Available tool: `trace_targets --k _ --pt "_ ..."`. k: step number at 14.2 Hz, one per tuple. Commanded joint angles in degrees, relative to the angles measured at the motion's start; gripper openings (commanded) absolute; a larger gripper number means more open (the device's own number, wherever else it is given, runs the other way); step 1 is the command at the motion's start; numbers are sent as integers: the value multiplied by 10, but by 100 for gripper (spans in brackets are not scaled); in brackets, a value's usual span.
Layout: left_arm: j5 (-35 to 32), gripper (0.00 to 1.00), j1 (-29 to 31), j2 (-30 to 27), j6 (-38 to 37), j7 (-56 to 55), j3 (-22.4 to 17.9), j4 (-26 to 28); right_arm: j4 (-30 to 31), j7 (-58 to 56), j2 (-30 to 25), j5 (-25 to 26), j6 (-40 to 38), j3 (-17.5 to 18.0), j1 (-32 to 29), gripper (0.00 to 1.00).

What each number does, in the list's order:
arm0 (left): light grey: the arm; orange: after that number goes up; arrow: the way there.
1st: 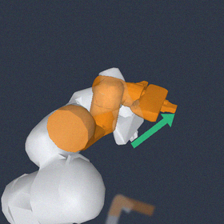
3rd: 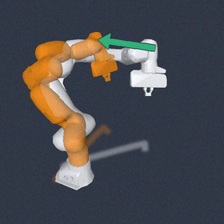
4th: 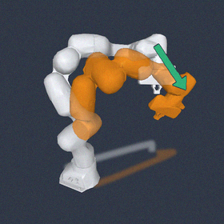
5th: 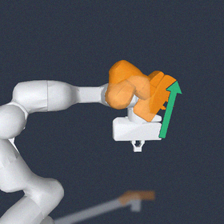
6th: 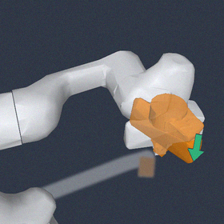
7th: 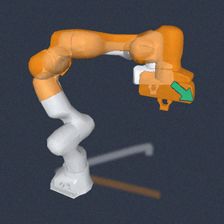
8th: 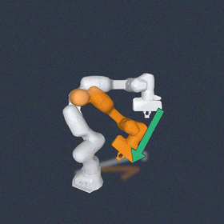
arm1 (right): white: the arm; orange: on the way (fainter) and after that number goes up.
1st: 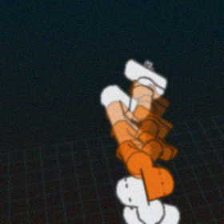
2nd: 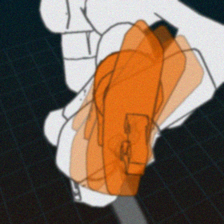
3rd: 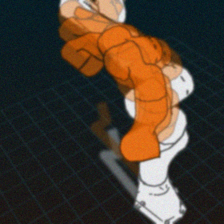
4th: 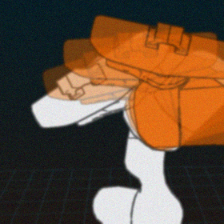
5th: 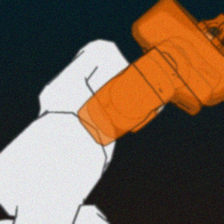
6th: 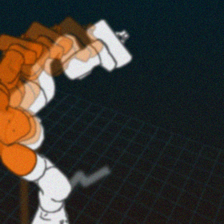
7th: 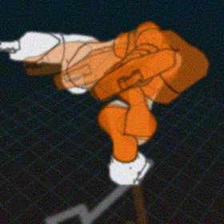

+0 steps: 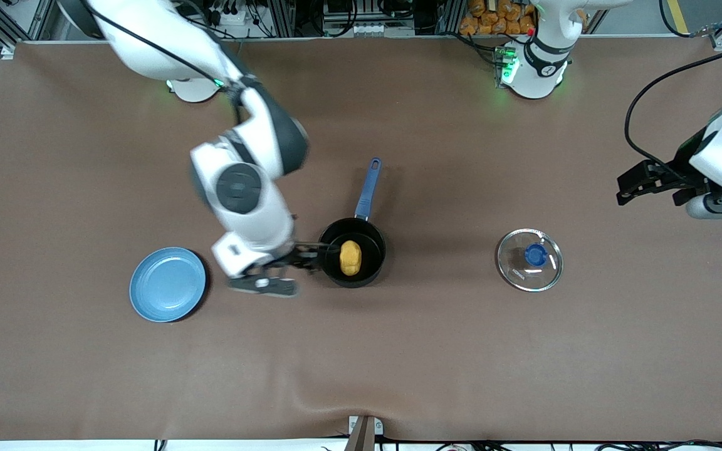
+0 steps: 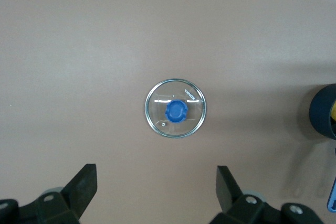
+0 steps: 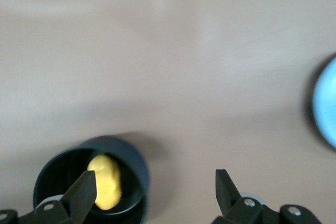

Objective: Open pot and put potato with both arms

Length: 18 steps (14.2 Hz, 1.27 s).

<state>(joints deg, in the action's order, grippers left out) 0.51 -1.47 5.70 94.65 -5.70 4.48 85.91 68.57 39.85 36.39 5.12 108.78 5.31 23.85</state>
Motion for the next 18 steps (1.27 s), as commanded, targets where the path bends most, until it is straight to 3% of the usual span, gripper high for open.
trace_targets --k 1,7,11,14,18 --pt "16 100 11 -44 -8 19 -7 35 22 -40 -48 5 -34 11 -61 100" --pt "17 100 7 -85 33 24 -18 96 34 -236 -111 4 -114 11 -179 100" --pt "15 100 2 -85 34 28 -23 94 105 -295 -182 2 -110 13 -237 100" --pt "11 100 1 -85 34 28 -23 93 160 -356 -235 -33 -107 11 -288 100" --pt "10 100 0 -84 34 25 -26 92 233 -388 -300 -34 -81 10 -318 100"
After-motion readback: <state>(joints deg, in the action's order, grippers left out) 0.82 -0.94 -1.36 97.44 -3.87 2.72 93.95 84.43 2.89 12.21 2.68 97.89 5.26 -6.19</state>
